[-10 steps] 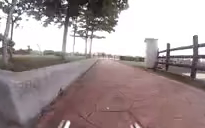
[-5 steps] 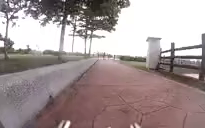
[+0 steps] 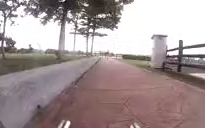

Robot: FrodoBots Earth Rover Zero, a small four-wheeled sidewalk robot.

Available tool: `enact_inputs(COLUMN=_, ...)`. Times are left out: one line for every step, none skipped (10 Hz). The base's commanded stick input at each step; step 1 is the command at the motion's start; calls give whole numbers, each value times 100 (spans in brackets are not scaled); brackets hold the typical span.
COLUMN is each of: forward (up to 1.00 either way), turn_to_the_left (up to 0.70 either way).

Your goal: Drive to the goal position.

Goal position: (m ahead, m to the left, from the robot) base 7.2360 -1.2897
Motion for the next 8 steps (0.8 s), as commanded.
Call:
enact_inputs(forward=70, turn_to_the_left=7)
enact_inputs(forward=70, turn_to_the_left=7)
enact_inputs(forward=70, turn_to_the_left=7)
enact_inputs(forward=70, turn_to_the_left=7)
enact_inputs(forward=70, turn_to_the_left=7)
enact_inputs(forward=70, turn_to_the_left=7)
enact_inputs(forward=70, turn_to_the_left=7)
enact_inputs(forward=70, turn_to_the_left=7)
